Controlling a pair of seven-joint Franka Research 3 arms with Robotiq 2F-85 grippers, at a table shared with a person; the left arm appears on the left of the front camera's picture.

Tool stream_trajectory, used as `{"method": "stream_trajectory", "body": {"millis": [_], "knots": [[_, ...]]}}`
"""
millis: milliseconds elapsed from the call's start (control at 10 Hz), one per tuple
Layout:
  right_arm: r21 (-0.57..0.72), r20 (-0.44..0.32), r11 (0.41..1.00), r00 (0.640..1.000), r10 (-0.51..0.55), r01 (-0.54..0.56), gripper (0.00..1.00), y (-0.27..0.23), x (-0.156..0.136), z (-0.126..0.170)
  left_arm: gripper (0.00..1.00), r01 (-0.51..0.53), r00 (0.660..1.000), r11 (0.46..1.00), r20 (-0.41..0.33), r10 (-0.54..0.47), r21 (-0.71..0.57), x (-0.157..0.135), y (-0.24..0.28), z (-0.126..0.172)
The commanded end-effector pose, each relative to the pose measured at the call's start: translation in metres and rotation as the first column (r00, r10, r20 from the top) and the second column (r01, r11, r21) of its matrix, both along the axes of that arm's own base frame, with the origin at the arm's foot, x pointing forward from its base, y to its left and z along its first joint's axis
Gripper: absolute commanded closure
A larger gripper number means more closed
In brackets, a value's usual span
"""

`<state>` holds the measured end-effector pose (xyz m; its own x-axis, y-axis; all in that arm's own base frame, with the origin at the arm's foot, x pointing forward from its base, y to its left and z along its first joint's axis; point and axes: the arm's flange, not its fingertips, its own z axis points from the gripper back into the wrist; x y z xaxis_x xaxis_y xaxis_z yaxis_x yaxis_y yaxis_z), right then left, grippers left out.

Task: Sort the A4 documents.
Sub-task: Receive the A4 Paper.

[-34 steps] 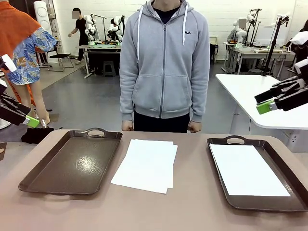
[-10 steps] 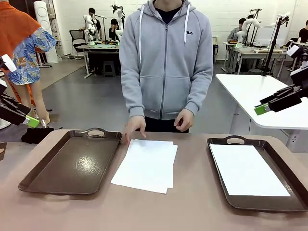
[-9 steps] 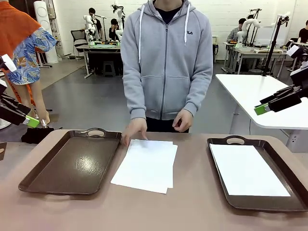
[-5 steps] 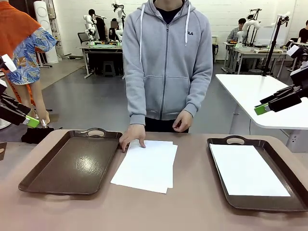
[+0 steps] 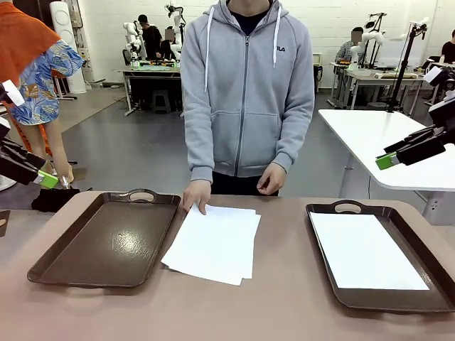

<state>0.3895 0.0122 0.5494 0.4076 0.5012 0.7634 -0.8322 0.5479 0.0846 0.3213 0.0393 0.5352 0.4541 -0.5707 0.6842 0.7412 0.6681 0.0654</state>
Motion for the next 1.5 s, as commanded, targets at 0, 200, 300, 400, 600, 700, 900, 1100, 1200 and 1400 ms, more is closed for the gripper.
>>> {"method": "stream_trajectory", "body": {"millis": [0,200,300,400,600,700,900,1100,1200,1400], "knots": [[0.0,0.001,1.0,1.0,0.001,-0.001,0.0,0.0,0.0001,-0.0001,0.0,0.004,1.0,1.0,-0.001,-0.004,-0.01,0.0002,0.001,-0.0013],[0.0,0.001,1.0,1.0,0.001,-0.001,0.0,0.0,0.0001,-0.0001,0.0,0.004,1.0,1.0,-0.001,-0.004,-0.01,0.0002,0.001,-0.0013],[0.0,0.001,1.0,1.0,0.001,-0.001,0.0,0.0,0.0001,-0.0001,0.0,0.004,1.0,1.0,-0.001,-0.004,-0.01,0.0002,0.001,-0.0013],[0.0,0.001,1.0,1.0,0.001,-0.001,0.0,0.0,0.0001,-0.0001,0.0,0.004,1.0,1.0,-0.001,-0.004,-0.01,0.0002,0.001,-0.0013],[0.0,0.001,1.0,1.0,0.001,-0.001,0.0,0.0,0.0001,-0.0001,0.0,0.004,1.0,1.0,-0.001,-0.004,-0.01,0.0002,0.001,-0.0013],[0.0,0.001,1.0,1.0,0.001,-0.001,0.0,0.0,0.0001,-0.0001,0.0,0.004,1.0,1.0,-0.001,-0.004,-0.01,0.0002,0.001,-0.0013],[0.0,0.001,1.0,1.0,0.001,-0.001,0.0,0.0,0.0001,-0.0001,0.0,0.004,1.0,1.0,-0.001,-0.004,-0.01,0.0002,0.001,-0.0013],[0.0,0.001,1.0,1.0,0.001,-0.001,0.0,0.0,0.0001,-0.0001,0.0,0.004,1.0,1.0,-0.001,-0.004,-0.01,0.0002,0.001,-0.0013],[0.0,0.001,1.0,1.0,0.001,-0.001,0.0,0.0,0.0001,-0.0001,0.0,0.004,1.0,1.0,-0.001,-0.004,-0.01,0.0002,0.001,-0.0013],[0.0,0.001,1.0,1.0,0.001,-0.001,0.0,0.0,0.0001,-0.0001,0.0,0.004,1.0,1.0,-0.001,-0.004,-0.01,0.0002,0.001,-0.0013]]}}
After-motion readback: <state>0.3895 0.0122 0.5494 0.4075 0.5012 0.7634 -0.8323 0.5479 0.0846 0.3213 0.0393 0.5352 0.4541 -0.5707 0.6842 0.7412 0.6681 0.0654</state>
